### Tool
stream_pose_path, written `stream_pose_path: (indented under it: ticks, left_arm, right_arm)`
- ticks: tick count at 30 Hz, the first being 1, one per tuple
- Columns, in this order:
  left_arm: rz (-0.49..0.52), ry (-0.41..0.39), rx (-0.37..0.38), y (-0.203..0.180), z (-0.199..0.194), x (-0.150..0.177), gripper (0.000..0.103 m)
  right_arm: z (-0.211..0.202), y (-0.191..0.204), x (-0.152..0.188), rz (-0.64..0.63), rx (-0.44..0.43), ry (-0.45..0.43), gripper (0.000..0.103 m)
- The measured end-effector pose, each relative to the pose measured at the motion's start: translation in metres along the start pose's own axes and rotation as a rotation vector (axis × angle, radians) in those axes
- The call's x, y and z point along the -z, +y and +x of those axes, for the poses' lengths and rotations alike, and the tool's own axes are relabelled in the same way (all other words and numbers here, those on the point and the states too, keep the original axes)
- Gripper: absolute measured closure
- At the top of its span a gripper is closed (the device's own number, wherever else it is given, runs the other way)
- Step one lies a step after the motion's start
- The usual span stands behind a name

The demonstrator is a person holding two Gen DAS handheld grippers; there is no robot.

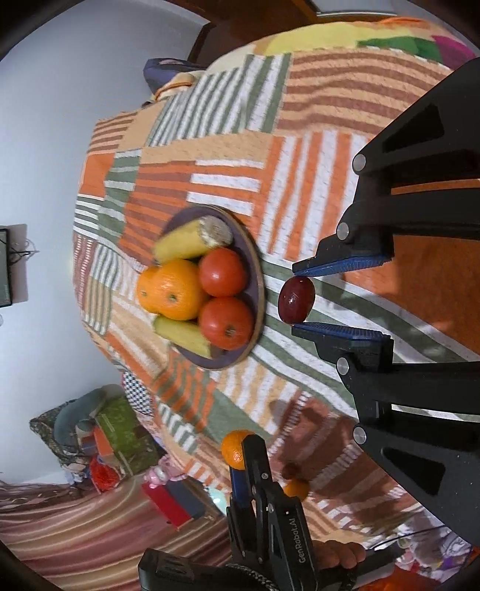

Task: Organize fruits
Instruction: 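Carry the tangerine and date to the plate and lower them onto it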

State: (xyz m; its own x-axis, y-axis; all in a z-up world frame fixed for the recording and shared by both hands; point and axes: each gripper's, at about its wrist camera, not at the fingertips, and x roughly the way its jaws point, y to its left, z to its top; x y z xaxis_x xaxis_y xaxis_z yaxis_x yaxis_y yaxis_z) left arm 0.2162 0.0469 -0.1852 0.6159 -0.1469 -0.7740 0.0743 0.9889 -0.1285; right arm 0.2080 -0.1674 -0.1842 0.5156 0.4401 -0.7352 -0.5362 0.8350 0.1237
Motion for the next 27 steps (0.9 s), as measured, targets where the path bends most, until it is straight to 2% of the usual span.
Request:
stream_pose_path:
  ticks: [14, 27]
  left_arm:
    - [0.043, -0.070, 0.038, -0.029, 0.018, -0.059, 0.066]
    - [0.031, -0.033, 0.057, -0.028, 0.064, -0.079, 0.066]
  right_arm:
    - [-0.001, -0.020, -0.040, -0.001, 0.018, -0.091, 0.080]
    - [0.030, -0.033, -0.060, -0.001, -0.001, -0.082, 0.080]
